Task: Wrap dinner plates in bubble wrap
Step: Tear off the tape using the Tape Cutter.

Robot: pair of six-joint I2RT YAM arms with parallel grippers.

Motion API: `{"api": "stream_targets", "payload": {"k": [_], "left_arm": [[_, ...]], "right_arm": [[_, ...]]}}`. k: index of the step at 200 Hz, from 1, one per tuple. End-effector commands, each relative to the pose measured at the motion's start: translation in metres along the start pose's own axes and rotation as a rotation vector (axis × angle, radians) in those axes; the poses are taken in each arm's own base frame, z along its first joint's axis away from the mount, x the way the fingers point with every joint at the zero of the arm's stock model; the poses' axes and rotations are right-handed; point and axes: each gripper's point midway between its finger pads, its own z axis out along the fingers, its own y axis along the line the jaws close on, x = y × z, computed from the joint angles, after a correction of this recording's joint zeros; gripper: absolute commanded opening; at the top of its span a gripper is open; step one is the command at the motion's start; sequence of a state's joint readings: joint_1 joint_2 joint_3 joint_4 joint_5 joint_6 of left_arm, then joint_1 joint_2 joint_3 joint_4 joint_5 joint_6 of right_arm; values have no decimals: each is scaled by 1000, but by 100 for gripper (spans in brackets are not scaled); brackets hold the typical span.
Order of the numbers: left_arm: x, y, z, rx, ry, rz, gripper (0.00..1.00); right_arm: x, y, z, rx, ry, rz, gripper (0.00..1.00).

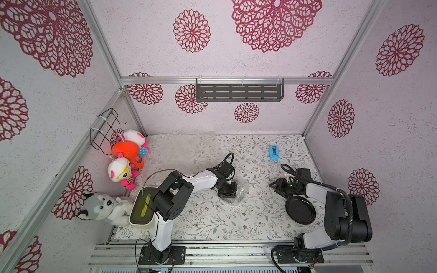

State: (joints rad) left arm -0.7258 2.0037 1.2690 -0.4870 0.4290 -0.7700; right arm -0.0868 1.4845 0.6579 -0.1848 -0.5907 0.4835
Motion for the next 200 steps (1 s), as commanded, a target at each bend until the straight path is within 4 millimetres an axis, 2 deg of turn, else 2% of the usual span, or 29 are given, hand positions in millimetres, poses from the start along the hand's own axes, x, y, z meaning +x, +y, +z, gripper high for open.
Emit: {"api": "stream_targets", "payload": {"k": [1, 16, 25, 34, 45, 62, 90, 98, 110, 129, 143, 166, 200], "left_arm": [[31, 50, 23, -176, 107, -55, 0], [31, 50, 24, -174, 111, -54, 0], [32, 50, 24, -175, 112, -54, 0], [32, 50, 24, -173, 114, -53, 0], [33, 51, 24, -175, 116, -52, 0], [33, 51, 24, -174, 116, -50, 0], [31, 50, 23, -177, 107, -53, 0], [32, 51, 23, -179, 107, -57, 0], [31, 52, 24, -182, 105, -59, 0], [31, 51, 23, -182, 102, -62, 0], [31, 51, 23, -184, 104, -62, 0], [31, 52, 23, -189, 108, -63, 0], [30, 53, 22, -201, 108, -65, 0]], "right_arm": [[21, -3, -14, 55, 42, 22, 61], [22, 4, -26, 57, 17, 17, 62], [12, 12, -37, 62, -35, -7, 62], [-6, 21, -49, 75, -111, -53, 63], [-37, 32, -62, 91, -206, -121, 64], [-87, 42, -66, 91, -303, -204, 63], [-157, 44, -35, 98, -339, -332, 57], [-170, 46, -20, 80, -309, -383, 55], [-186, 37, -1, 97, -262, -416, 52], [-205, 26, 19, 80, -214, -420, 51], [-214, 26, 26, 25, -205, -413, 50], [-213, 35, 41, -107, -139, -421, 48], [-209, 34, 55, -183, -95, -422, 48]]}}
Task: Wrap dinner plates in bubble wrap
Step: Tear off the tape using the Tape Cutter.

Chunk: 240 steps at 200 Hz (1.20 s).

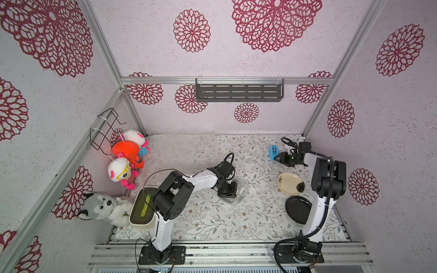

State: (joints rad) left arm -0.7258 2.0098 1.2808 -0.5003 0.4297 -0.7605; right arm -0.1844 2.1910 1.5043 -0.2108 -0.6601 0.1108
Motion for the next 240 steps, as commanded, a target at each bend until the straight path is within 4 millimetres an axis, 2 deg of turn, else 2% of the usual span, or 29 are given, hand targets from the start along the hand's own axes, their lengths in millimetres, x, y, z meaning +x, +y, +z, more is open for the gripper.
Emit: {"api": "stream_targets", "payload": {"k": [1, 34, 58, 72, 97, 152, 240], "left_arm": [[31, 53, 23, -196, 103, -71, 0], [31, 54, 22, -201, 103, -74, 0], [30, 54, 21, -204, 98, -73, 0], [30, 54, 21, -205, 98, -71, 0], [31, 55, 21, -205, 100, -68, 0], [31, 53, 21, -200, 98, -71, 0], [30, 53, 21, -199, 99, -68, 0]], "right_arm": [[-1, 20, 0, -130, 12, -44, 48], [-2, 23, 1, -166, 5, -23, 48], [-1, 16, -10, -79, -34, -13, 54], [2, 19, -15, -77, -41, -9, 54], [10, 17, -9, -98, -15, 4, 53], [5, 20, 9, -199, 20, 34, 46], [-14, 25, 11, -245, -50, 24, 33]]}}
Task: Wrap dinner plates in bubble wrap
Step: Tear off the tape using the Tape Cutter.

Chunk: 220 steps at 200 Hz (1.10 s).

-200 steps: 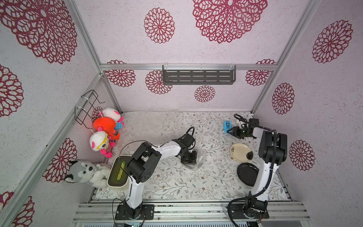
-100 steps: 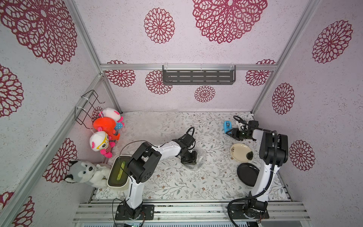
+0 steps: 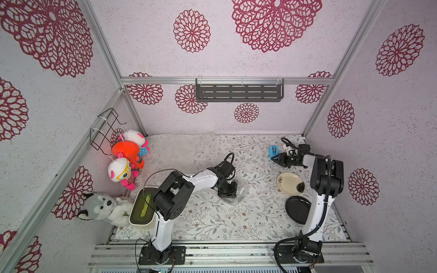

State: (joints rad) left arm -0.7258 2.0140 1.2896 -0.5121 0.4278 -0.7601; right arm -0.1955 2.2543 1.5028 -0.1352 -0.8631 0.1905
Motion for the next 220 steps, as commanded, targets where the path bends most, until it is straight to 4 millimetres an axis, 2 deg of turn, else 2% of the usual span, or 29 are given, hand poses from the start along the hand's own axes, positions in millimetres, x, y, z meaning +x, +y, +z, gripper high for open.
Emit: {"api": "stream_targets", "payload": {"k": [1, 98, 132, 173, 190, 220], "left_arm": [[31, 53, 22, -194, 96, -66, 0], [31, 53, 22, -194, 95, -65, 0], [31, 54, 22, -193, 96, -66, 0], [31, 53, 23, -191, 97, -64, 0], [31, 53, 22, -192, 98, -63, 0], [31, 54, 22, -191, 96, -64, 0]], "right_arm": [[-20, 12, 1, -50, -59, -60, 33], [-34, 14, -6, -56, -119, -60, 26], [-35, 11, -9, -45, -132, -43, 16], [-22, 0, -7, -13, -103, 18, 5], [-16, -12, -3, 19, -76, 83, 0], [-4, -32, 2, 76, -43, 197, 0]]}}
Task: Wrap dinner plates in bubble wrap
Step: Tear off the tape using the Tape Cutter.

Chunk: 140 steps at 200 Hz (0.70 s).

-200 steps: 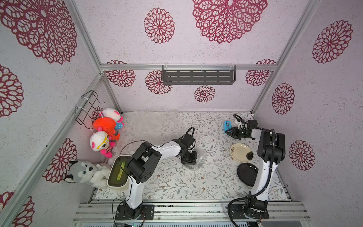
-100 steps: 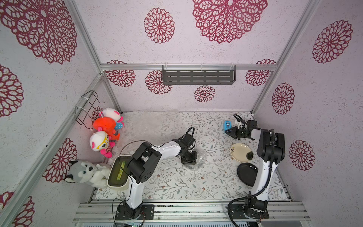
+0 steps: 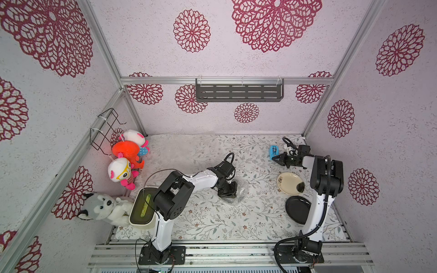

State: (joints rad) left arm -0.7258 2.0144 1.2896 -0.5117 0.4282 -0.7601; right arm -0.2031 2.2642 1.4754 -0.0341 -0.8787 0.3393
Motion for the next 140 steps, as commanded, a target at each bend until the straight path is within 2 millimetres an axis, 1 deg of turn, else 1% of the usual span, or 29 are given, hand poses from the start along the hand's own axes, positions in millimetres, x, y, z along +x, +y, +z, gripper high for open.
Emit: {"api": "stream_targets", "payload": {"k": [1, 18, 28, 50, 89, 123, 140], "left_arm": [[31, 54, 22, -192, 95, -64, 0], [31, 53, 22, -190, 93, -64, 0], [31, 53, 21, -190, 92, -64, 0], [31, 52, 21, -185, 88, -61, 0], [31, 52, 20, -180, 79, -63, 0], [31, 52, 20, -178, 77, -63, 0], [31, 52, 20, -178, 77, -62, 0]], "right_arm": [[-1, -28, 0, 102, -7, 93, 0], [3, -32, -1, 119, 1, 125, 0], [4, -30, -2, 121, 4, 130, 0], [0, -27, -6, 137, 0, 144, 0], [2, -35, -1, 155, 22, 190, 0], [-2, -34, -5, 169, 12, 195, 0], [-4, -25, -6, 143, 12, 172, 0]]}}
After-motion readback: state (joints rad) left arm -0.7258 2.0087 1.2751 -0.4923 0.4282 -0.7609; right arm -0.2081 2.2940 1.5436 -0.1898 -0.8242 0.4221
